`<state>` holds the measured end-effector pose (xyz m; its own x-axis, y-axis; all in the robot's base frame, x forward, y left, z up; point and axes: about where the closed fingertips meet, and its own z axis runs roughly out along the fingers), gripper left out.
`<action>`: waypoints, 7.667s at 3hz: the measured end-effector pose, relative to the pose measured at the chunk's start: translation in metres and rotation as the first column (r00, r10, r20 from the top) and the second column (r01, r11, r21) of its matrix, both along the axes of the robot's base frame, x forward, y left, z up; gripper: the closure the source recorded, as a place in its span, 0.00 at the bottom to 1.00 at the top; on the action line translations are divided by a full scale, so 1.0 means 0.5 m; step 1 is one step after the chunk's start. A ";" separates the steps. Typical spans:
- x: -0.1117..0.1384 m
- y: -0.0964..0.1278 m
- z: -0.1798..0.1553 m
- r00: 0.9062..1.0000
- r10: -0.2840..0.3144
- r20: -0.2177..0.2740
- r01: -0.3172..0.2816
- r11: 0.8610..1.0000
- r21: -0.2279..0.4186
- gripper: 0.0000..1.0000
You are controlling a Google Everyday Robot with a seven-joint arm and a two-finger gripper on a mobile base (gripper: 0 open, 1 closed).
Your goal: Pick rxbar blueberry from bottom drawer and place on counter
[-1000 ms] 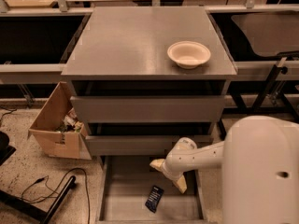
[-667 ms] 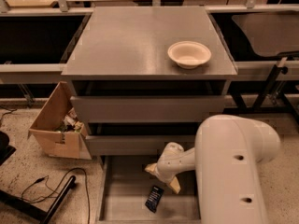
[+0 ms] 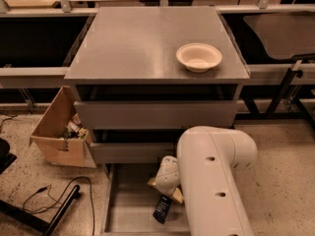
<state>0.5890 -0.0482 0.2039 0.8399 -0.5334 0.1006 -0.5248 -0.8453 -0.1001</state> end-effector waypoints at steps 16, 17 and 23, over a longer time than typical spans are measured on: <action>-0.045 0.074 0.378 0.972 0.211 -0.107 -0.221 0.971 -0.096 1.00; -0.041 0.071 0.534 0.978 0.196 -0.073 -0.204 0.970 -0.132 1.00; 0.018 0.123 1.069 0.934 0.311 0.175 -0.278 0.942 -0.187 1.00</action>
Offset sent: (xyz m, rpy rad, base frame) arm -0.0090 -0.0047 -0.0230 -0.0335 0.0146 0.0049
